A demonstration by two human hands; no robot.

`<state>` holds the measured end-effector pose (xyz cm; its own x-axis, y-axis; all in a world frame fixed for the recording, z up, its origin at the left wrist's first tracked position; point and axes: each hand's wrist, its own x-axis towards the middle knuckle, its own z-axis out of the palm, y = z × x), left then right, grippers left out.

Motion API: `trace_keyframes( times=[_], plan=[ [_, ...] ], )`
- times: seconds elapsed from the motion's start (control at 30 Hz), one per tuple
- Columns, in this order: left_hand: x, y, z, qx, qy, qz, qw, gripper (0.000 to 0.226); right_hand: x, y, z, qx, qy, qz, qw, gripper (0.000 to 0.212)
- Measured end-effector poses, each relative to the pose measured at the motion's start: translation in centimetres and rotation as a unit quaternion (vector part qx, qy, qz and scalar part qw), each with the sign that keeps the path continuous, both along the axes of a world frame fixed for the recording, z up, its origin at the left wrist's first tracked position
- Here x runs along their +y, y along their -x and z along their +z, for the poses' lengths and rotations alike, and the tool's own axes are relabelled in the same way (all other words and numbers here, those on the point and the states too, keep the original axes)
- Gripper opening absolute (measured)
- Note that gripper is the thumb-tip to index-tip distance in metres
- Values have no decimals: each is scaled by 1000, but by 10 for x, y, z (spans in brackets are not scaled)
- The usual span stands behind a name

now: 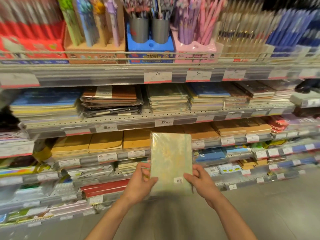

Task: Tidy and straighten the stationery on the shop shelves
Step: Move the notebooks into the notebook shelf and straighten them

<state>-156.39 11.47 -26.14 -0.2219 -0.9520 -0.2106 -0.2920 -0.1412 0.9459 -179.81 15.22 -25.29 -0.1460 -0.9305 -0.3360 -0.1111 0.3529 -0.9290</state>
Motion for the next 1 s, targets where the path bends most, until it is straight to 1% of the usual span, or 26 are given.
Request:
trace_keyframes(
  times=[0.2, 0.37, 0.47, 0.63, 0.77, 0.8, 0.9, 1.0],
  plan=[
    [-11, -1, 56, 26, 73, 10, 997, 37, -13, -1, 53, -4, 67, 5, 998, 24],
    [-33, 0, 95, 25, 103, 8, 994, 38, -38, 6, 90, 4, 97, 11, 995, 26],
    [-45, 3, 113, 8, 99, 17, 995, 39, -54, 9, 109, 24, 95, 25, 995, 25],
    [-63, 10, 130, 1, 72, 24, 997, 41, -81, 17, 129, 23, 77, 27, 996, 25],
    [-78, 17, 139, 19, 55, 36, 998, 41, -101, 24, 143, 22, 75, 28, 997, 22],
    [-80, 19, 141, 24, 56, 43, 997, 42, -106, 26, 146, 17, 72, 28, 997, 23],
    [-87, 25, 149, 44, 61, 61, 995, 43, -124, 30, 149, -13, 47, 30, 998, 33],
    [-88, 32, 156, 62, 80, 67, 993, 46, -134, 31, 150, -54, 21, 18, 998, 30]
  ],
)
